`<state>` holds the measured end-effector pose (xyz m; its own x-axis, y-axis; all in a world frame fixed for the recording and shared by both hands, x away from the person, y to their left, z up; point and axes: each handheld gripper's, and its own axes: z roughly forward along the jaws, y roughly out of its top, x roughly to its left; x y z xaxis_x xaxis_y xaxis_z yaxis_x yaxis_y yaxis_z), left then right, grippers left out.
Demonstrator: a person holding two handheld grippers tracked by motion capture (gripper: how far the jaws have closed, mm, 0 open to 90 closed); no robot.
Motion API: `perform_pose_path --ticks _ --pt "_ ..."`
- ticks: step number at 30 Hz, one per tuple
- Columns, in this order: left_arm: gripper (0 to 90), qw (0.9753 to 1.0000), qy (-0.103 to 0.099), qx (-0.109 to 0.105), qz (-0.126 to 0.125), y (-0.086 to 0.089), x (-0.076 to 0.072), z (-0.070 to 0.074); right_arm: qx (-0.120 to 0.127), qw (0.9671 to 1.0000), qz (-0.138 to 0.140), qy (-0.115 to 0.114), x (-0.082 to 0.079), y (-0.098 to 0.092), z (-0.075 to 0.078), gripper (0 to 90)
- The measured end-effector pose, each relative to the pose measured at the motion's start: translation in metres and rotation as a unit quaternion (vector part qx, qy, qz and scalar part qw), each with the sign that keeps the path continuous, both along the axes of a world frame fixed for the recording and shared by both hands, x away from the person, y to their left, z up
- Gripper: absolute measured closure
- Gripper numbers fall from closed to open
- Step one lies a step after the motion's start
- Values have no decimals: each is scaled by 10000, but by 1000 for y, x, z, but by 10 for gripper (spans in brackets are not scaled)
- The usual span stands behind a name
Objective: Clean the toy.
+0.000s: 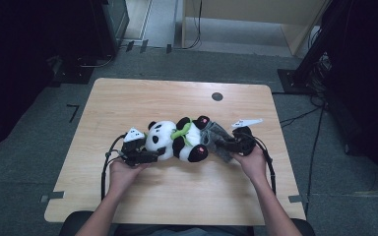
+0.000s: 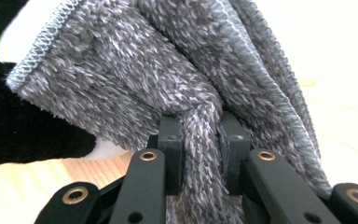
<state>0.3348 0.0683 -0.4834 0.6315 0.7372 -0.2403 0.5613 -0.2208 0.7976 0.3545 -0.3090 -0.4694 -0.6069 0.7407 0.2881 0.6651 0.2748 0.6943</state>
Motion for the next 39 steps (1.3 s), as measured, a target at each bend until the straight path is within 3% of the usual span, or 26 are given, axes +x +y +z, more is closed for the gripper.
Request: perform_pose_path --ticks 5,10,11,14,16,21,27,28,39 --pt "197 10000 -4 -12 10 0 0 0 209 9997 78 -48 -1 -2 9 767" --pt "195 10000 -37 -31 20 0 0 -1 457 9985 94 -289 -5 -2 24 772" --pt "195 10000 -41 -40 31 0 0 -1 595 9974 110 -400 -7 1 34 774" --pt "194 10000 -32 -42 44 0 0 -1 643 9965 164 -511 -9 4 41 774" --pt "194 10000 -43 -31 43 -1 -1 -1 624 9950 231 -747 -13 12 57 774" --pt "193 9999 -110 25 37 -1 -3 -1 707 9923 364 -946 -14 26 79 774" --pt "194 9999 -99 -20 75 -1 -3 -1 594 9912 626 -1007 -11 50 89 773" --pt "194 9999 -100 -27 85 -2 -3 -1 570 9912 718 -950 -6 62 89 771" --pt "196 9999 -91 -84 112 -1 -3 -1 114 9922 1022 -700 21 113 81 756"
